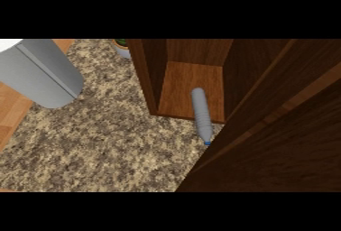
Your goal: Pick up the bottled water, place it into the cabinet and close the cabinet
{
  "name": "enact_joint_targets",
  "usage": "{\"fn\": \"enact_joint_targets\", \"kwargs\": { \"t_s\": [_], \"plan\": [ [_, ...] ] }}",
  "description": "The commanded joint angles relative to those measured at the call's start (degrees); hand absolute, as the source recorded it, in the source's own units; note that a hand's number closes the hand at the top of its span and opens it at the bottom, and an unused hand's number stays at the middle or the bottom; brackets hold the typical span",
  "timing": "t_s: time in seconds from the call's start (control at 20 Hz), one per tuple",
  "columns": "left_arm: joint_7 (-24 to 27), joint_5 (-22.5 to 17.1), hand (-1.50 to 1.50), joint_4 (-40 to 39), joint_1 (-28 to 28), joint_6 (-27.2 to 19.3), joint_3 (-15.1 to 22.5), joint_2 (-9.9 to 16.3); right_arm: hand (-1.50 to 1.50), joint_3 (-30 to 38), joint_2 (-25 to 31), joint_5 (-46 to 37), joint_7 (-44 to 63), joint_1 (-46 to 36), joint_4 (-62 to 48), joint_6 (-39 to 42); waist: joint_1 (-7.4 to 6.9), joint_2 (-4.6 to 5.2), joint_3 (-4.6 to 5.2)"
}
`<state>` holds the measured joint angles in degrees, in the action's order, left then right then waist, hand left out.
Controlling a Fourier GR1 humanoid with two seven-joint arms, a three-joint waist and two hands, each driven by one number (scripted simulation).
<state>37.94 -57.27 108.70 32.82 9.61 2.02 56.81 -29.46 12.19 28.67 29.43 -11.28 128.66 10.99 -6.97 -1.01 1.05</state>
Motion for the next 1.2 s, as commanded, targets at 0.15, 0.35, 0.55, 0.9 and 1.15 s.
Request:
{"fn": "enact_joint_targets", "kwargs": {
  "t_s": [0.15, 0.35, 0.55, 0.9, 1.15],
  "plan": [
    [0.9, -2.5, -1.5, -3.2, 1.4, 5.8, -5.3, 2.5, 1.5, -8.6, -11.8, 1.9, 11.4, -18.2, -11.2, -8.6, -1.33, 0.9, -0.38],
    [2.0, -3.5, -1.5, -4.9, 3.6, 8.6, -7.0, 1.4, 1.5, -6.2, -12.1, 12.8, 10.1, -31.9, -17.4, -9.3, -0.06, 1.2, -0.77],
    [3.8, -3.4, -1.5, -6.8, 7.9, 13.3, -10.5, 0.8, 1.5, -2.8, -12.1, 18.1, 8.5, -42.9, -28.0, -10.3, 1.26, 1.0, -0.89],
    [3.6, -3.7, -1.5, -8.6, 13.4, 18.7, -16.5, -1.7, 1.5, 1.4, -12.2, 26.3, 6.5, -44.0, -40.1, -9.5, 4.17, 1.12, -1.03],
    [2.4, -1.9, -1.5, -4.7, 17.3, 19.6, -18.7, -5.9, 1.5, 6.5, -12.2, 25.4, 5.2, -43.2, -49.4, -3.2, 4.55, 1.15, -1.07]
  ]
}}
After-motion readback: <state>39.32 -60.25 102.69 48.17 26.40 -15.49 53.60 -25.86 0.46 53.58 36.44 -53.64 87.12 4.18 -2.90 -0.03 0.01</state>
